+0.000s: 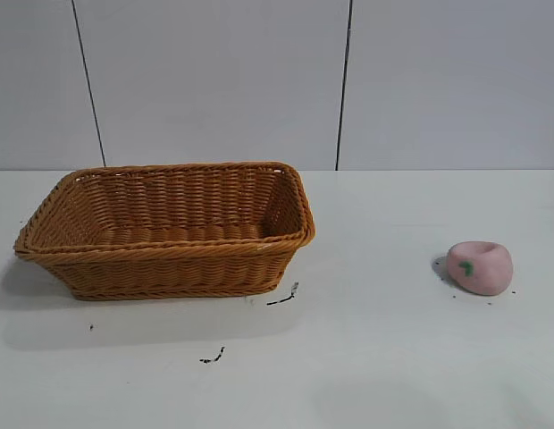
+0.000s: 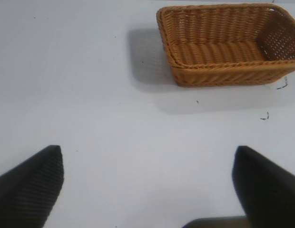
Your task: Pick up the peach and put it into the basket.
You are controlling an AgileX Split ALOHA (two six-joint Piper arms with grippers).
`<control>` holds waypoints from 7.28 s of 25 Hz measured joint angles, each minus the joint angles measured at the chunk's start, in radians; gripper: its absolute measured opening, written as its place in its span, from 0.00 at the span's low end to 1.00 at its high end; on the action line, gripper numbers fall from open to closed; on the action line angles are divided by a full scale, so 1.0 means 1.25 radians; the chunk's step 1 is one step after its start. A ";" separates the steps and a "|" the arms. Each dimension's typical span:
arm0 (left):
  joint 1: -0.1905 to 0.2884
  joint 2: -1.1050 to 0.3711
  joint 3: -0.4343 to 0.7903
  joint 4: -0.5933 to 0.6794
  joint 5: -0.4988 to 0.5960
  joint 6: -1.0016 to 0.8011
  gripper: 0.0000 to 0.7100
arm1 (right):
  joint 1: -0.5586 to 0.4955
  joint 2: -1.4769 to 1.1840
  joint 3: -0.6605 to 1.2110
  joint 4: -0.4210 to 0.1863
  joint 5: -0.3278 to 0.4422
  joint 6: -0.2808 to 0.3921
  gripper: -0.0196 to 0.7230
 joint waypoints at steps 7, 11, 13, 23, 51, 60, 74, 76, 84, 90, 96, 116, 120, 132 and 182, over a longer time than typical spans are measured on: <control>0.000 0.000 0.000 0.000 0.000 0.000 0.98 | 0.000 0.000 0.000 0.000 -0.001 0.000 0.96; 0.000 0.000 0.000 0.000 0.000 0.000 0.98 | 0.000 0.016 -0.005 -0.005 -0.005 0.011 0.96; 0.000 0.000 0.000 0.000 0.000 0.000 0.98 | 0.000 0.070 -0.020 -0.005 -0.017 0.023 0.96; 0.000 0.000 0.000 0.000 0.000 0.000 0.98 | 0.000 0.587 -0.206 -0.005 -0.076 0.029 0.96; 0.000 0.000 0.000 0.000 0.000 0.000 0.98 | 0.033 1.555 -0.631 -0.006 -0.228 -0.048 0.96; 0.000 0.000 0.000 0.000 0.000 0.000 0.98 | 0.033 1.667 -0.631 -0.006 -0.309 -0.048 0.96; 0.000 0.000 0.000 0.000 0.000 0.000 0.98 | 0.033 1.690 -0.631 -0.021 -0.333 -0.048 0.16; 0.000 0.000 0.000 0.000 0.000 0.000 0.98 | 0.033 1.679 -0.632 -0.021 -0.331 -0.048 0.04; 0.000 0.000 0.000 0.000 0.000 0.000 0.98 | 0.034 1.556 -0.632 -0.026 -0.316 -0.048 0.03; 0.000 0.000 0.000 0.000 0.000 0.000 0.98 | 0.034 1.480 -0.713 -0.014 -0.225 -0.048 0.03; 0.000 0.000 0.000 0.000 0.000 0.000 0.98 | 0.048 1.510 -0.910 0.020 -0.129 -0.056 0.03; 0.000 0.000 0.000 0.000 0.000 0.000 0.98 | 0.466 1.710 -1.169 0.039 -0.095 -0.057 0.03; 0.000 0.000 0.000 0.000 0.000 0.000 0.98 | 0.483 1.780 -1.169 0.039 -0.151 -0.057 0.03; 0.000 0.000 0.000 0.000 0.000 0.000 0.98 | 0.483 1.925 -1.169 0.034 -0.214 -0.057 0.33; 0.000 0.000 0.000 0.000 0.000 0.000 0.98 | 0.016 1.689 -1.307 -0.023 0.146 -0.002 0.96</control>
